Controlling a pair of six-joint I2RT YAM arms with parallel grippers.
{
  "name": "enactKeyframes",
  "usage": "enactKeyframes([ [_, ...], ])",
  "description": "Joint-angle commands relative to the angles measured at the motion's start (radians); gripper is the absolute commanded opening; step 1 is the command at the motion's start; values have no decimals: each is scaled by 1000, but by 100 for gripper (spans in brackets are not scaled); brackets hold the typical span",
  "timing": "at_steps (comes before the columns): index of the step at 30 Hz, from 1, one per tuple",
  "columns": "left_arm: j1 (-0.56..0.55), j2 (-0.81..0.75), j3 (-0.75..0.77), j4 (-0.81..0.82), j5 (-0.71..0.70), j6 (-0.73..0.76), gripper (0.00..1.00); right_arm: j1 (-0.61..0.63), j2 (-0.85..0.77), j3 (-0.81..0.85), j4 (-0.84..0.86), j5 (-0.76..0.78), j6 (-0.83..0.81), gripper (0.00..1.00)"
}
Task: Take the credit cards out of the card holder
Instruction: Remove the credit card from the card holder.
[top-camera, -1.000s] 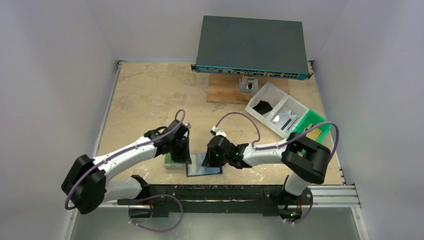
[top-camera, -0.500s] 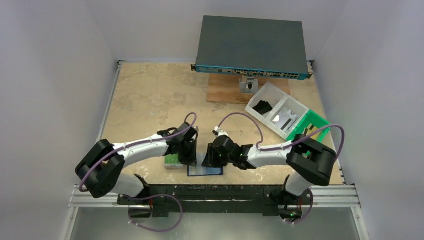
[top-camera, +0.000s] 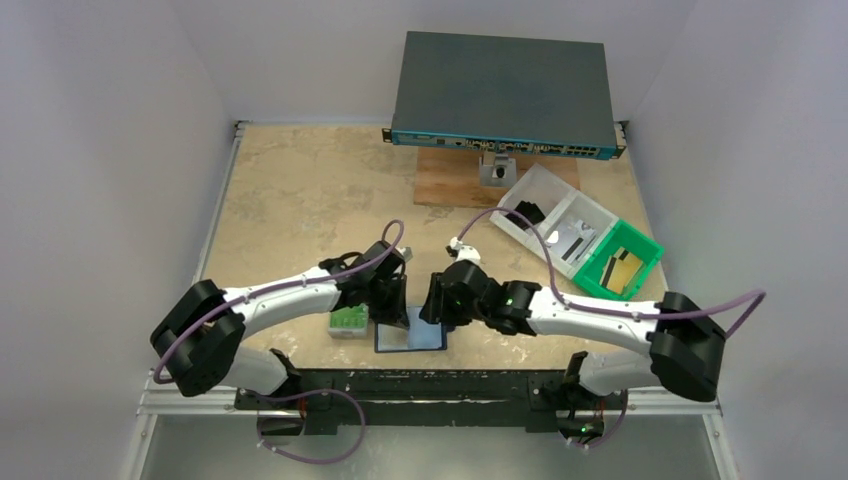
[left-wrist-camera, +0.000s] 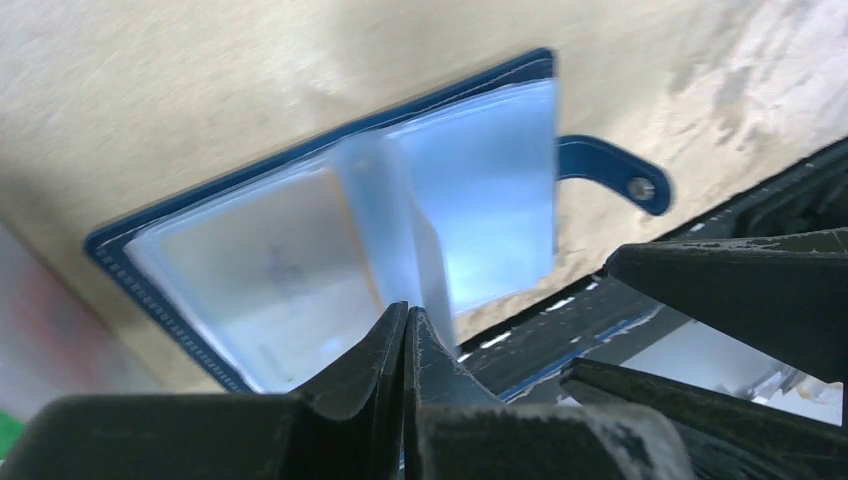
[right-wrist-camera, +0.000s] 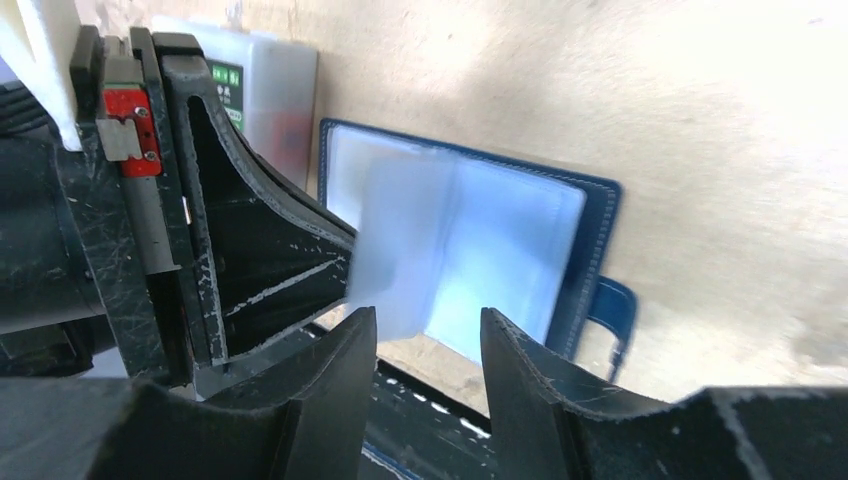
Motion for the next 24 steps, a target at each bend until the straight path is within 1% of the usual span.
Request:
enactKeyframes([
  [1, -27, 30, 73, 67, 30, -23, 0, 0, -116, 11, -141, 136, 24, 43],
  [7, -38, 151, 133, 107, 60, -35, 0, -4, -178, -47, -153, 141, 56, 43],
  [11, -39, 231, 159, 116, 85, -42, 0, -4, -173, -55, -144, 127, 55, 43],
  [13, -39, 238, 157, 122, 92, -44, 0, -4, -155, -48, -141, 115, 49, 43],
  [17, -38, 196, 163, 77, 64, -31, 3, -4, -108, -33, -110, 108, 33, 43],
  [24, -2, 20, 143, -44, -11, 4, 9, -2, -52, -1, -50, 63, 0, 43],
])
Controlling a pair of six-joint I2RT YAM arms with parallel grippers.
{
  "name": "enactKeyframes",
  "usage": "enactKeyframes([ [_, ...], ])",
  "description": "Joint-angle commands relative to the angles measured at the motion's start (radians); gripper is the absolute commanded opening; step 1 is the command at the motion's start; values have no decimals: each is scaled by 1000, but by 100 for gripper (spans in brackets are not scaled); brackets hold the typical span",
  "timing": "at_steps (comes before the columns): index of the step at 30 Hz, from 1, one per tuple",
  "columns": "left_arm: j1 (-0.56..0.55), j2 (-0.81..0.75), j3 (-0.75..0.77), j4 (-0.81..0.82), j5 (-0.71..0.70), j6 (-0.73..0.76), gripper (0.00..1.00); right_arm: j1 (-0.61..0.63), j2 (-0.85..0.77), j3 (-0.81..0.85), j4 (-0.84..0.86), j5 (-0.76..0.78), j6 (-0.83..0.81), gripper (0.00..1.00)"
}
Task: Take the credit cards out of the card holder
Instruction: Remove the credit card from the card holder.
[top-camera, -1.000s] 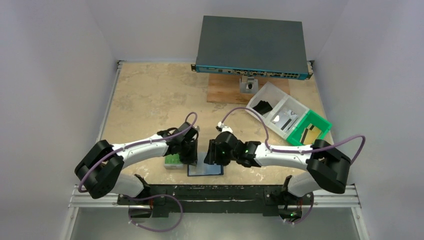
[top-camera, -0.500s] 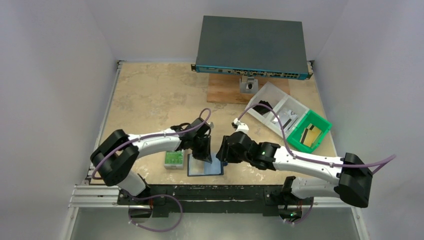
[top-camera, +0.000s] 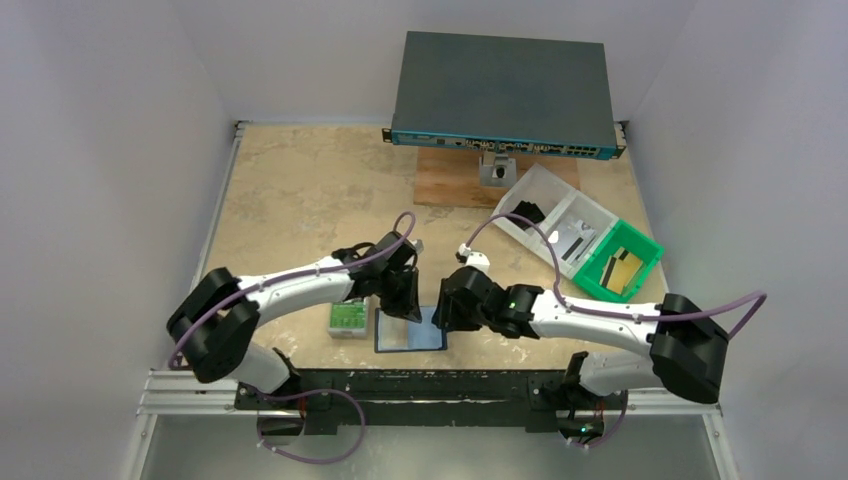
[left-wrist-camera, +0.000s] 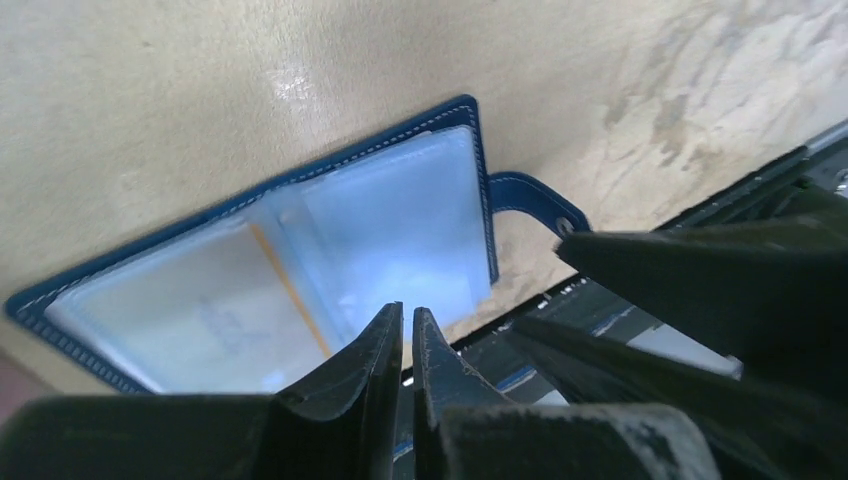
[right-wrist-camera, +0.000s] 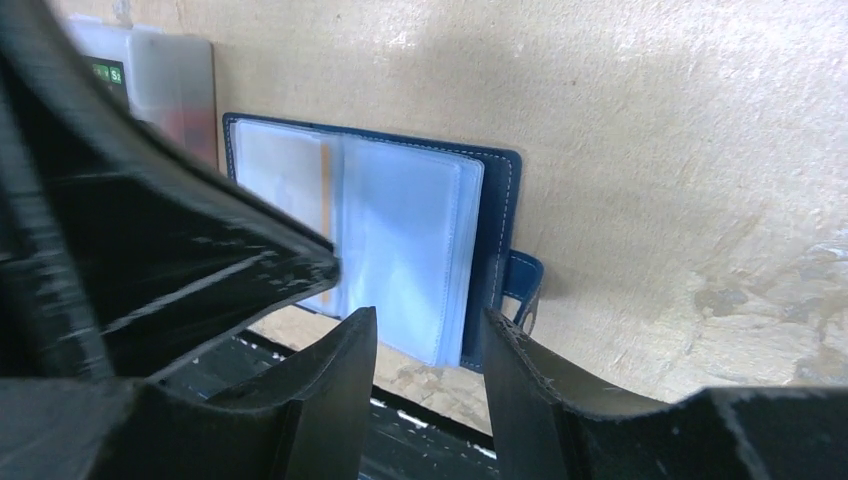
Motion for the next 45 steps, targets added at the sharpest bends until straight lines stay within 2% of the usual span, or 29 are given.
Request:
enactKeyframes([
  [1, 37, -144, 6, -78, -52, 30, 9, 1, 27, 57, 65, -23, -29, 43],
  [7, 105, -260, -47, -197, -118, 62, 10, 30, 120, 128, 88, -48, -47, 43],
  [11, 129, -286, -94, -221, -150, 78, 9, 51, 195, 165, 114, -64, -53, 43],
  [25, 130, -187, -156, -129, -146, 74, 4, 60, 390, 195, 251, -153, -48, 42],
  [36, 125, -98, -181, -39, -87, 60, 3, 52, 425, 134, 289, -174, -10, 42],
  [45, 79, -49, -177, 6, -64, 17, 2, 15, 404, 48, 340, -190, 2, 42],
])
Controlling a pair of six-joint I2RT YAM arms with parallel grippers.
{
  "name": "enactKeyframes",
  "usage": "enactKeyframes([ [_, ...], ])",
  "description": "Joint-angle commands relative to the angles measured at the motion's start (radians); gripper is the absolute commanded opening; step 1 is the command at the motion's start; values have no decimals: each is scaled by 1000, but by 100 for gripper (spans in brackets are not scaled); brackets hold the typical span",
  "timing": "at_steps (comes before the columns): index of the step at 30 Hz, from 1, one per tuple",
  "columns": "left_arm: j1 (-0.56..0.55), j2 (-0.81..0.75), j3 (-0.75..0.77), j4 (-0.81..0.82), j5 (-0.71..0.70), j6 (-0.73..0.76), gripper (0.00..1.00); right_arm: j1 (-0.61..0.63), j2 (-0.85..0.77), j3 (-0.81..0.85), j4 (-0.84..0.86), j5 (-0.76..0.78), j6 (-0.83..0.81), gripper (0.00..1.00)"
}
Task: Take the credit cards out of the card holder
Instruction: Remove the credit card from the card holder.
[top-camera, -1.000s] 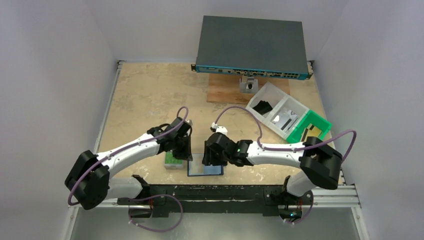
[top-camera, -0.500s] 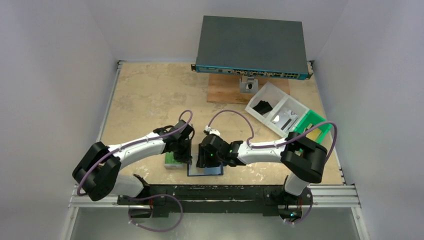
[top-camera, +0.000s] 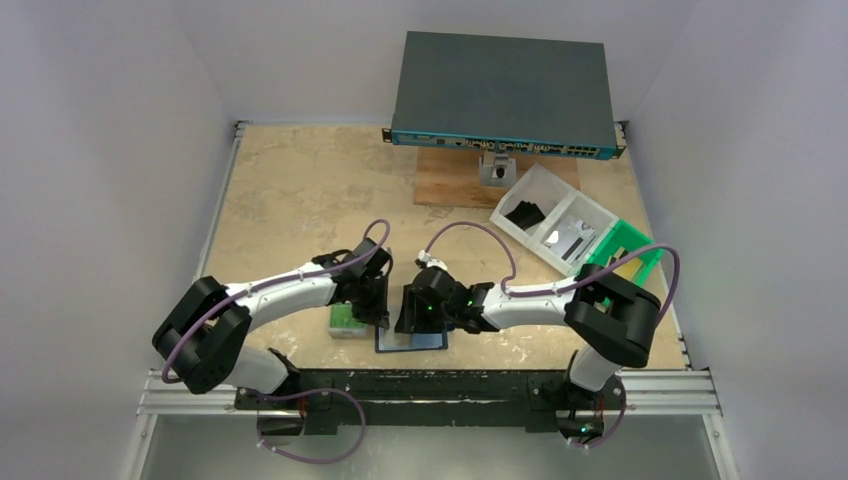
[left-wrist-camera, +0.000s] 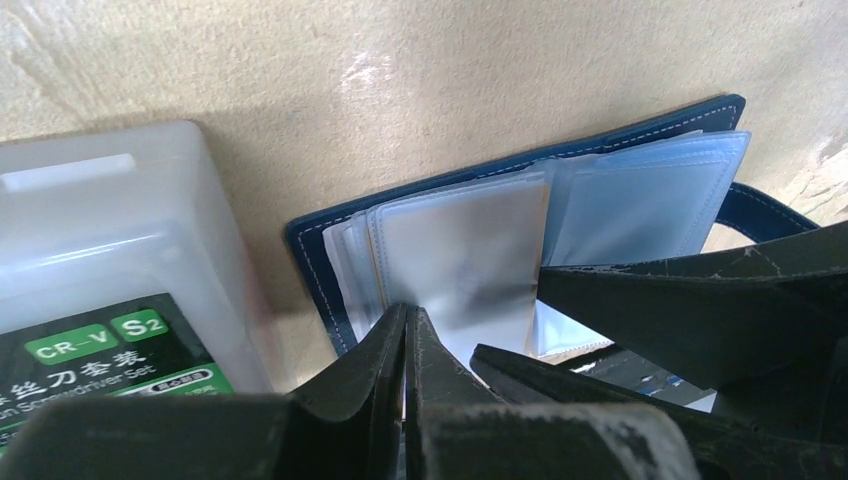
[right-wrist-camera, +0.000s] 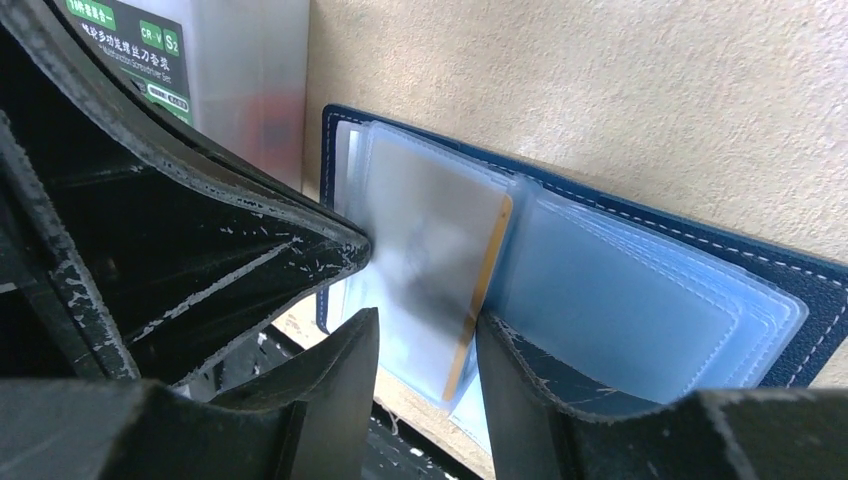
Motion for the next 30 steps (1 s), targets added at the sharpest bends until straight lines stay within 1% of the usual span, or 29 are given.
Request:
enactKeyframes([
  [1, -44, 71, -25, 96, 29, -37, 2, -17, 25, -56, 15, 5, 4, 41],
  [3, -48, 76, -26, 101, 34, -42, 1, -25, 32, -72, 42, 4, 9, 38],
  [6, -50, 83, -28, 105, 39, -47, 1, -42, 39, -97, 87, -42, 13, 33],
  [10, -54, 77, -41, 121, 52, -56, 1, -72, 40, -143, 157, -91, 25, 24],
  [11, -55, 76, -41, 123, 55, -57, 1, -79, 41, -151, 167, -96, 26, 21],
  [14, -55, 60, -37, 112, 50, -58, 1, -91, 46, -162, 167, -98, 27, 6],
  [16, -55, 44, -30, 93, 41, -54, 1, -95, 44, -169, 163, -95, 28, 1],
  [17, -55, 34, -25, 83, 35, -52, 1, -97, 43, -171, 162, -92, 30, 0],
  [20, -54, -8, -2, 36, 10, -40, 2, -104, 45, -193, 170, -92, 36, 0],
  [25, -52, -91, 31, -62, -58, -29, 9, -119, 46, -226, 207, -106, 43, 0],
  [28, -50, -108, 37, -89, -87, -13, 9, -130, 40, -248, 253, -132, 45, 0],
  [30, -50, -92, 37, -82, -78, -4, 8, -135, 30, -265, 303, -160, 45, 0],
])
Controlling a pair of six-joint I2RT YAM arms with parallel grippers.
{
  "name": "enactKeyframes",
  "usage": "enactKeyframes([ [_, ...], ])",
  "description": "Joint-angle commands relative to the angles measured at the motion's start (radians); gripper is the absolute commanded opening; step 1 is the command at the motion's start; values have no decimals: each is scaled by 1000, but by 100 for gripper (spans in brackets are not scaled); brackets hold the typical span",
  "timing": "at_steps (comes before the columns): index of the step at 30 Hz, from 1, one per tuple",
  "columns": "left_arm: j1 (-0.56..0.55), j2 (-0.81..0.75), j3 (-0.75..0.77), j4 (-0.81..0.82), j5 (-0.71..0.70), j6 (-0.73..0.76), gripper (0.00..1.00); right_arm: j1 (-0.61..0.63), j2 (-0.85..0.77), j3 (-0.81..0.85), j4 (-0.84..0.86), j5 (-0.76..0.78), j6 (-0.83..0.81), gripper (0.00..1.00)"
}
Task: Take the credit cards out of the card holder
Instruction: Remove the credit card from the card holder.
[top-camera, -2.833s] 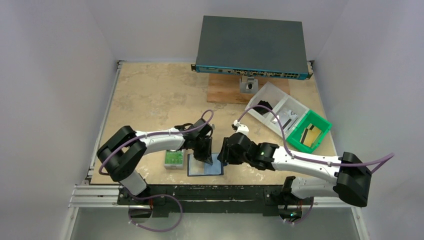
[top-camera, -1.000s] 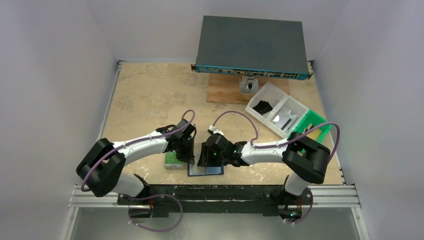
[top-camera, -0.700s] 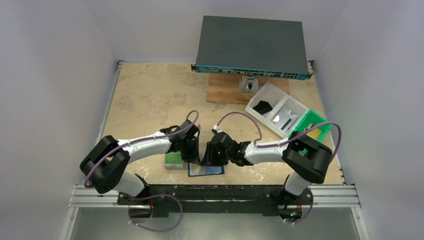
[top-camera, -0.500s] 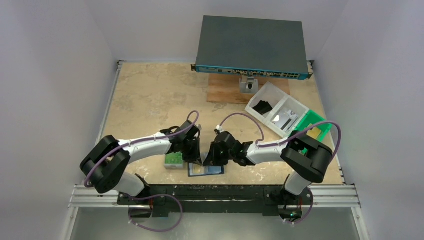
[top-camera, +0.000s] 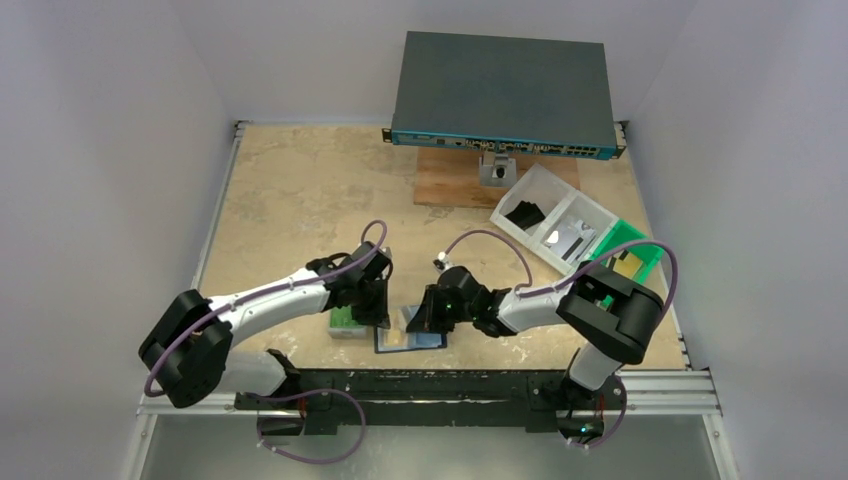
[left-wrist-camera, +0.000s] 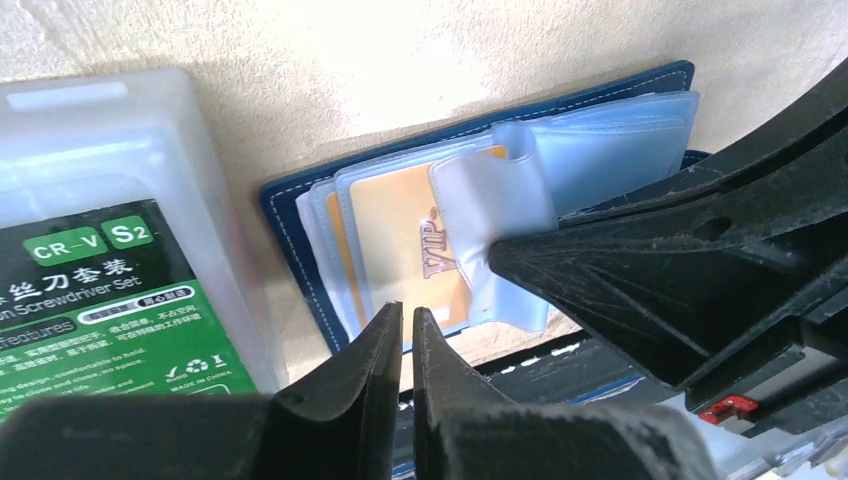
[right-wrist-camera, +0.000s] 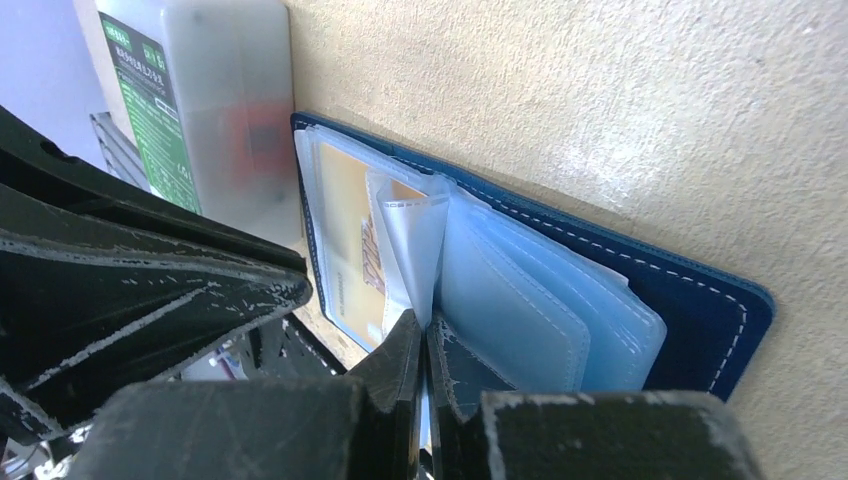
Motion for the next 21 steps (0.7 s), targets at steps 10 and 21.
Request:
enactKeyframes([
  [10, -14, 113, 35, 52, 17, 36, 0, -64, 48, -132, 225, -145, 11, 0],
  [21, -47, 67, 88, -68, -117, 8, 0, -71, 87, -144, 335, -204, 39, 0],
])
